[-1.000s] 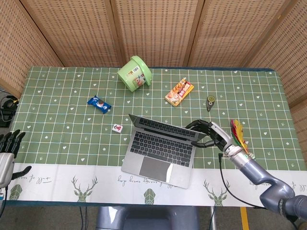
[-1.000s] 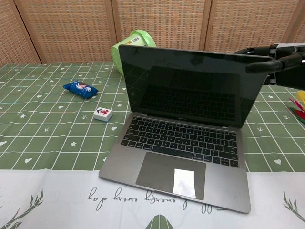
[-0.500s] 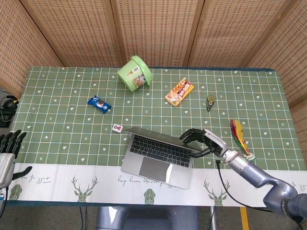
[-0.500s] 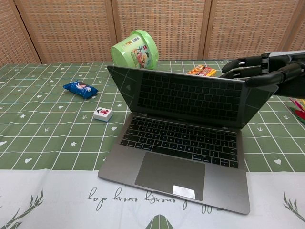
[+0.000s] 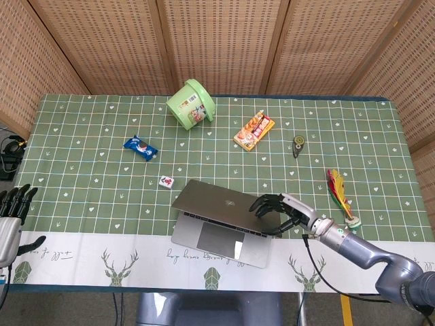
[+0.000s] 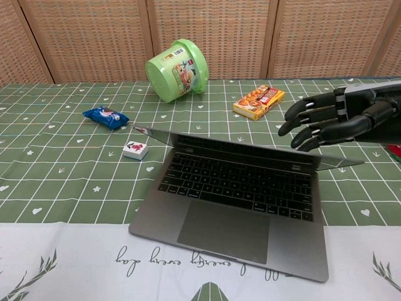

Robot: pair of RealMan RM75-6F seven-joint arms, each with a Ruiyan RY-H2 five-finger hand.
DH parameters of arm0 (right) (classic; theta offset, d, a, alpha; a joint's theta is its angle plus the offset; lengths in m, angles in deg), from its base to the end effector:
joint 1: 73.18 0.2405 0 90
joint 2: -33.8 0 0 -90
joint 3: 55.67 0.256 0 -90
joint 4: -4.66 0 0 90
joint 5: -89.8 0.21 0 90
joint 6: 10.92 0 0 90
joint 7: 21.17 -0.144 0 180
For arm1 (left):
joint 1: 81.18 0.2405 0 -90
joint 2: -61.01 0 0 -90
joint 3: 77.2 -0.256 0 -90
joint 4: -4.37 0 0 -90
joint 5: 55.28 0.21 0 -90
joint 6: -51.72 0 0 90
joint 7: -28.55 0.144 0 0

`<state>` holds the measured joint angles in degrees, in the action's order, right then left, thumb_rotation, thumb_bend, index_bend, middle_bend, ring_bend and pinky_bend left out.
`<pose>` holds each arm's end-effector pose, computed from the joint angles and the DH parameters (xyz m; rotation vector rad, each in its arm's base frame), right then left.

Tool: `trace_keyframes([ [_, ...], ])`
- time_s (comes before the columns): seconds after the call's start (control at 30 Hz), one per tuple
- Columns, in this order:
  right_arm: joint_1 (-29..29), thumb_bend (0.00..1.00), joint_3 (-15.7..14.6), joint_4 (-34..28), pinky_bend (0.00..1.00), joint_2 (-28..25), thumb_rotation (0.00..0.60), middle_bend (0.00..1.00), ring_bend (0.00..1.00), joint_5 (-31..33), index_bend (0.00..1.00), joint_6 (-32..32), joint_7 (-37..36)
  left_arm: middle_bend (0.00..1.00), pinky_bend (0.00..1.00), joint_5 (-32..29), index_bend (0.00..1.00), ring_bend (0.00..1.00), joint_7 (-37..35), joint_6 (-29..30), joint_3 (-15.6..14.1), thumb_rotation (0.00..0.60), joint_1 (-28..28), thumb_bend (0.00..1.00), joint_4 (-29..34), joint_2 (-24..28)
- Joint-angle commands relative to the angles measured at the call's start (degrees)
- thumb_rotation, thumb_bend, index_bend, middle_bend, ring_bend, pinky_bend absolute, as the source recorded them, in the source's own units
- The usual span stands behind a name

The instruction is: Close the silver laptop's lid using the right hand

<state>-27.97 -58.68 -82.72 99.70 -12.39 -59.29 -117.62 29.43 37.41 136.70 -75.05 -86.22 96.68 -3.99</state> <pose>-0.1855 -0.3131 0.0571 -1.4806 2.4821 -1.2176 -0.3132 0.1793 0.1534 -1.4218 -0.8143 -0.7838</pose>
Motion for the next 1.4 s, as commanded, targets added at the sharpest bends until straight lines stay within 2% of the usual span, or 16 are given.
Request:
trace_keyframes([
  [0.03, 0.9, 0.30, -0.8, -1.1, 0.34, -0.2, 0.599, 0.41, 0.38, 0.5, 0.41, 1.2, 0.8, 0.00, 0.00, 0.1, 0.00, 0.00, 0.0, 0.1, 0.0, 0.600, 0.0, 0.00, 0.1, 0.0],
  [0.67, 4.4, 0.30, -5.2, -1.7, 0.34, 5.0, 0.599, 0.41, 0.38, 2.0, 0.42, 2.8, 3.0, 0.00, 0.00, 0.5, 0.00, 0.00, -0.2, 0.1, -0.2, 0.600, 0.0, 0.00, 0.0, 0.0],
  [1.4, 4.8, 0.30, -7.8, 1.4, 0.34, 10.3, 0.598, 0.41, 0.38, 4.8, 0.42, 2.6, 4.6, 0.00, 0.00, 0.6, 0.00, 0.00, -0.1, 0.0, -0.3, 0.600, 0.0, 0.00, 0.0, 0.0],
])
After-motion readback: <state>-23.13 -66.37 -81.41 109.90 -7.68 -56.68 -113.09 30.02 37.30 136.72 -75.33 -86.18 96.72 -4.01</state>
